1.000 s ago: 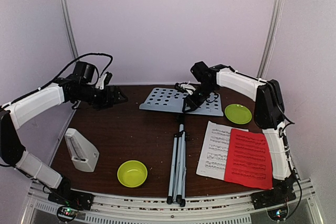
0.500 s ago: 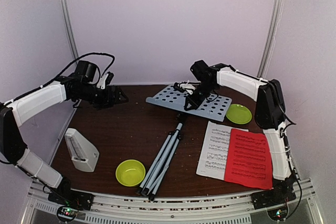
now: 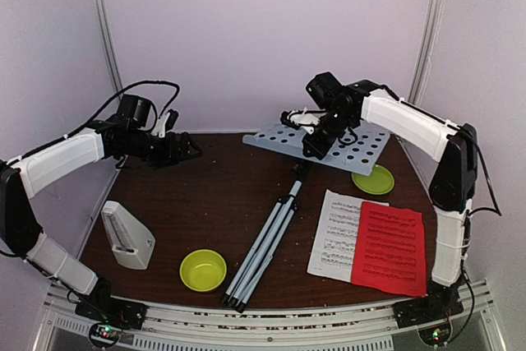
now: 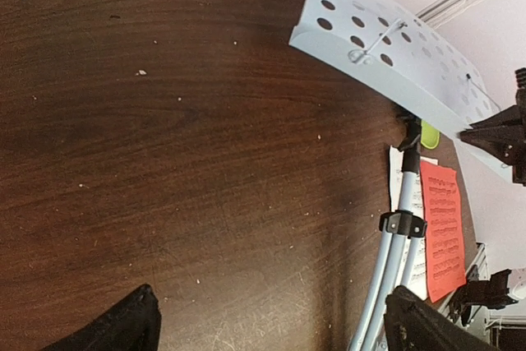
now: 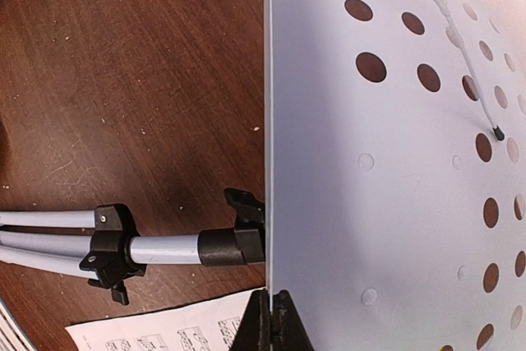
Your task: Set up the instrument practice props
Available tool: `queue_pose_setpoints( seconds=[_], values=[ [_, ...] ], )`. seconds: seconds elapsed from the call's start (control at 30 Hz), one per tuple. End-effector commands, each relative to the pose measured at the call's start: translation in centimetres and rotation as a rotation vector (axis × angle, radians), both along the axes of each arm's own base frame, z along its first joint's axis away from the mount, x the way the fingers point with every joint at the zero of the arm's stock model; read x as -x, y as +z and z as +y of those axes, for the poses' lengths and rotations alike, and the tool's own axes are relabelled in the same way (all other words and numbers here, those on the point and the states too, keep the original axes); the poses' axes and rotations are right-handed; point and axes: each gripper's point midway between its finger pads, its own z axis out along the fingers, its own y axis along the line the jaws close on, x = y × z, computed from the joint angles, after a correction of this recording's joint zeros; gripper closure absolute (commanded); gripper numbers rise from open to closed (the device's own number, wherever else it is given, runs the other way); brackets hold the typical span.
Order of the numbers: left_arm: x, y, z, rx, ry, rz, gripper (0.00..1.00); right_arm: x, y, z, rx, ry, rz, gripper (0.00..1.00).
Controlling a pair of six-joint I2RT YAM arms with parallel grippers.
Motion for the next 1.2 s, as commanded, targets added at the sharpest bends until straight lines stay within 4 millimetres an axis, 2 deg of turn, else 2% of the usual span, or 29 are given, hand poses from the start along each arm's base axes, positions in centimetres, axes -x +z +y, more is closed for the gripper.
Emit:
queue_pose_setpoints(
  seconds=[0.0,0.33,0.53,0.7,0.83,0.97,1.1,1.17],
  values=[
    [-0.5,1.1,-0.6,0.034,-0.014,-0.061,0.02,-0.9,11.9,-0.5,-0.056,-0.022,-0.383,1.0],
    [0.0,3.3,-0.4,0.073,0.007,-0.183,0.02,1.5,23.4,-1.5,-0.131,-0.088,-0.707,1.0],
    [1.2,4.3,-0.2,0.07,0.069,-0.332,0.02,3.4,28.3,-1.8,-0.143,-0.109,-0.875,1.0],
    [3.1,5.0,-1.1,0.059,0.081,-0.496,0.06,4.7,32.4,-2.4,-0.178,-0.147,-1.0,1.0],
    [4.3,5.3,-2.0,-0.006,0.076,-0.615,0.08,5.5,34.7,-2.6,-0.176,-0.166,-1.081,1.0],
    [4.6,5.1,-3.9,-0.098,0.044,-0.664,0.12,6.4,35.8,-2.2,-0.176,-0.164,-1.126,1.0],
    [4.8,5.1,-6.6,-0.136,0.018,-0.703,0.17,6.9,36.8,-2.1,-0.179,-0.17,-1.161,1.0],
    [5.0,5.0,-8.7,-0.135,-0.028,-0.72,0.21,7.1,37.2,-2.1,-0.176,-0.172,-1.176,1.0]
  ],
)
